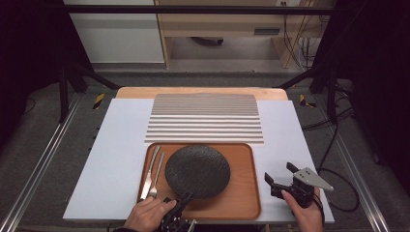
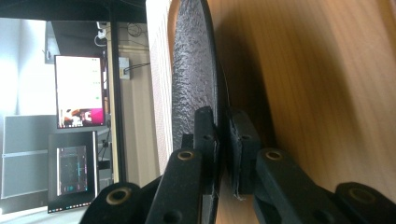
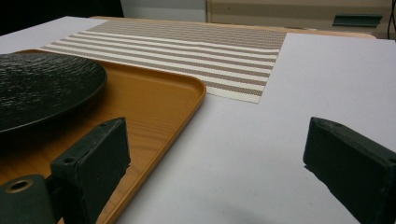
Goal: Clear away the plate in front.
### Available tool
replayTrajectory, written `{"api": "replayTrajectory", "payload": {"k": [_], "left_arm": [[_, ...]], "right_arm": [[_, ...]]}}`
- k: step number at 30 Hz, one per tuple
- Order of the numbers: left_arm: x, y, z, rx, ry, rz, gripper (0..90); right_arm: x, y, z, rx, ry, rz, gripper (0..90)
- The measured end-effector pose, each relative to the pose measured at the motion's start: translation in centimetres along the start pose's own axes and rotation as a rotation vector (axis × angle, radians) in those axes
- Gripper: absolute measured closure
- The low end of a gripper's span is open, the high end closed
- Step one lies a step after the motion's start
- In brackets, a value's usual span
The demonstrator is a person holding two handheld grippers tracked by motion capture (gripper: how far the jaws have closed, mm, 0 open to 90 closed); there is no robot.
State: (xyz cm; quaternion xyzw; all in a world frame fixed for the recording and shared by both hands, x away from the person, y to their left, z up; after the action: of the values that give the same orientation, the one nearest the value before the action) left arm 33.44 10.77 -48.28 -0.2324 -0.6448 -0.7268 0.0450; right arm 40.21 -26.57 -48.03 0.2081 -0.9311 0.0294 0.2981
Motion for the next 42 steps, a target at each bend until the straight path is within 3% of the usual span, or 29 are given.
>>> {"api": "replayTrajectory", "payload": {"k": [26, 42], "left_arm": [[0.14, -0.17, 0.30, 0.004, 0.013, 0.012, 83.4], [0.11, -0.63, 0.60, 0.010, 0.049, 0.082, 87.0]], "right_arm": [[-0.04, 0.06, 0.00, 0.002, 0.002, -0.001, 7.3], [-0.17, 0.12, 0.05, 0.007, 0.008, 0.002, 7.3]]}}
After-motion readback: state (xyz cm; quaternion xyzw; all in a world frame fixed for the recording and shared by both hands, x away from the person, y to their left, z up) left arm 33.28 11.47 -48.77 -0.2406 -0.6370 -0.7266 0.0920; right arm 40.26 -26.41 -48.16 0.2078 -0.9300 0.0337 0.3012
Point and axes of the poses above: each handheld gripper's, and its own axes: x roughly backward along the jaws, z roughly out of its underside, y roughly to its left, the point moved 1 cm from there along -x, roughly forward along the jaws, and after that the axes turned 15 degrees about y, right-handed, at the moved point
